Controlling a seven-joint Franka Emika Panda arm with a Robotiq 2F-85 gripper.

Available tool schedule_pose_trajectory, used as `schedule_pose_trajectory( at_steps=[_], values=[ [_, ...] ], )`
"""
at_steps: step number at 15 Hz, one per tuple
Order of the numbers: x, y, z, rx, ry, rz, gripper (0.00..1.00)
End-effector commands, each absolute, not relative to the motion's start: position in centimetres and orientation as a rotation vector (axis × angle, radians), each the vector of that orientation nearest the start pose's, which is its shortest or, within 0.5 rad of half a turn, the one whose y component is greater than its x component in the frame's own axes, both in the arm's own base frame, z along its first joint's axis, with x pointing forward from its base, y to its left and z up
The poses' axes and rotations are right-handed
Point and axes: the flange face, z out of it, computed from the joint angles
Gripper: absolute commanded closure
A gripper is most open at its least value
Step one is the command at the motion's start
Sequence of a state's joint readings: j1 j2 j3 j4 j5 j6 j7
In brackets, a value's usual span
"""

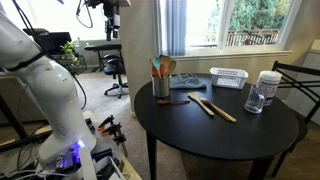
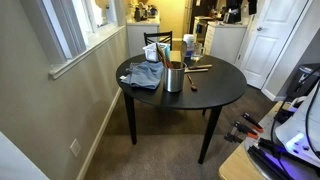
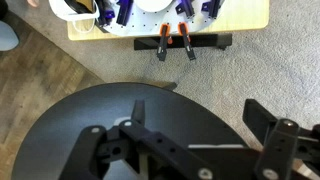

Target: Put the wooden spoon in the tin

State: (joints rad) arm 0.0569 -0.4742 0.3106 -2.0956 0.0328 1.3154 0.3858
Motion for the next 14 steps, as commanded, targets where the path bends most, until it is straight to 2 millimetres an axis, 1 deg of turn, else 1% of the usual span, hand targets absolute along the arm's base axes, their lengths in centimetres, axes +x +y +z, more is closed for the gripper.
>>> schedule_pose_trajectory(
  at_steps=[1, 12, 14],
  values=[
    [34.02, 15.92, 57.67, -3.323, 0.118, 0.45, 0.0],
    [34.02, 15.92, 57.67, -3.323, 0.118, 0.45, 0.0],
    [34.8, 15.55, 56.76, -3.301, 0.12, 0.483, 0.0]
  ],
)
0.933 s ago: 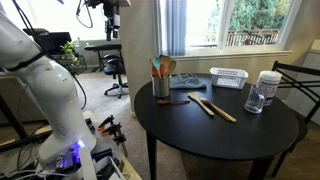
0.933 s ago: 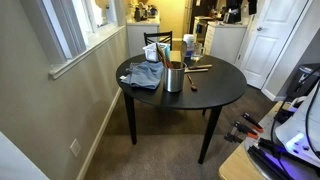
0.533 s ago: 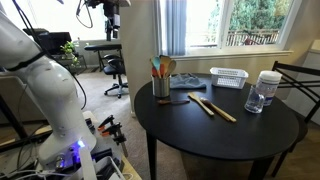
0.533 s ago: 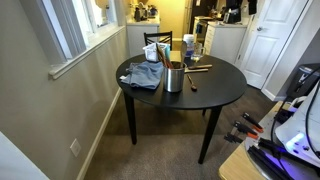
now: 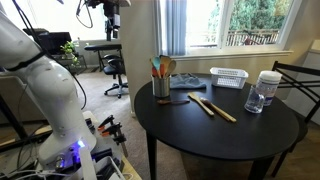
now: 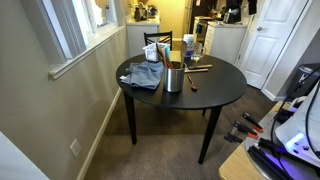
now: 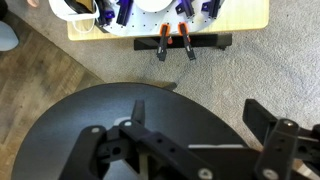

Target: Put the wooden spoon in the tin

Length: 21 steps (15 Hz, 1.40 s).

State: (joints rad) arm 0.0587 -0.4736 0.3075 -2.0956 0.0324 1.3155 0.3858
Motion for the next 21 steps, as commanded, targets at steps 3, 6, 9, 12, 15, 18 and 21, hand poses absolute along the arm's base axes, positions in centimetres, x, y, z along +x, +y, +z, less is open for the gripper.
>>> schedule_pose_trajectory(
  at_steps=[3, 6, 9, 12, 15, 18, 21],
  values=[
    [37.1, 14.4, 54.4, -3.278, 0.2, 0.501, 0.0],
    [41.1, 12.6, 50.8, -3.204, 0.254, 0.496, 0.0],
    [44.3, 11.3, 47.5, -3.132, 0.297, 0.496, 0.0],
    [46.5, 9.6, 44.4, -3.103, 0.397, 0.516, 0.0],
    [47.5, 7.9, 42.5, -3.079, 0.452, 0.537, 0.0],
    [48.0, 6.1, 41.5, -3.086, 0.566, 0.519, 0.0],
    [48.2, 4.7, 40.9, -3.073, 0.742, 0.44, 0.0]
  ],
)
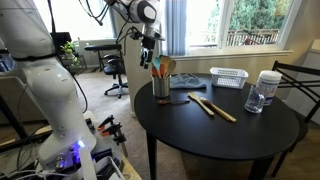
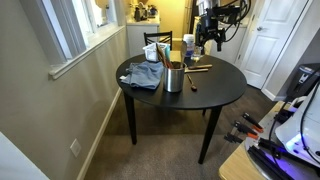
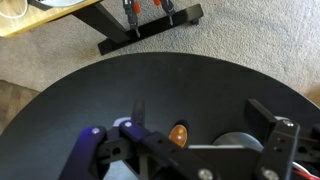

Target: Put the wooden spoon in the tin

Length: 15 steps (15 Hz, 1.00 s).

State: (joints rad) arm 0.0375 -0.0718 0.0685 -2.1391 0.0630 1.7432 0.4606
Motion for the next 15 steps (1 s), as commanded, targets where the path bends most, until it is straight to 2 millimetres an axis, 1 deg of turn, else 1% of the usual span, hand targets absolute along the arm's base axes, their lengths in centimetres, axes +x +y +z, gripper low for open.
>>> schedule_pose_trajectory(
  at_steps=[1, 2, 3, 4, 6, 13, 14, 15],
  values=[
    [48.2, 4.3, 40.8, -3.062, 0.782, 0.399, 0.0],
    [48.2, 4.0, 40.7, -3.046, 0.836, 0.364, 0.0],
    [48.2, 3.9, 40.5, -3.021, 0.852, 0.364, 0.0],
    [48.9, 4.3, 40.7, -3.047, 0.774, 0.412, 0.0],
    [48.9, 4.0, 40.3, -3.04, 0.8, 0.401, 0.0],
    [48.9, 4.0, 40.3, -3.039, 0.803, 0.399, 0.0],
    [49.0, 4.1, 39.7, -3.03, 0.827, 0.379, 0.0],
    [49.5, 4.0, 38.2, -2.967, 0.911, 0.341, 0.0]
  ],
)
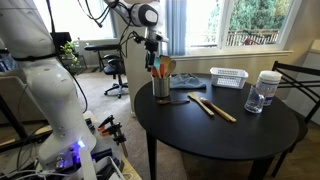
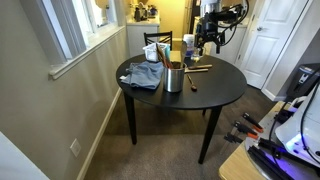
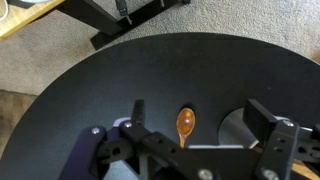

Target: Put the wooden spoon in the tin

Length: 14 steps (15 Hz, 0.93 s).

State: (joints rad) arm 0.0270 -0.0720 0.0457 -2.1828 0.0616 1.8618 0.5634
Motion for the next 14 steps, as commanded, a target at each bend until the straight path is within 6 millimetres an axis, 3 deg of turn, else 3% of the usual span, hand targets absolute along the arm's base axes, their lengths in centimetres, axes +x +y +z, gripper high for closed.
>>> schedule_pose_trajectory(
  at_steps=[1, 6, 14],
  values=[
    [49.8, 4.0, 37.5, -2.936, 0.985, 0.292, 0.0],
    [51.2, 3.9, 32.7, -2.868, 1.155, 0.277, 0.0],
    [52.5, 2.8, 28.7, -2.888, 1.231, 0.271, 0.0]
  ],
)
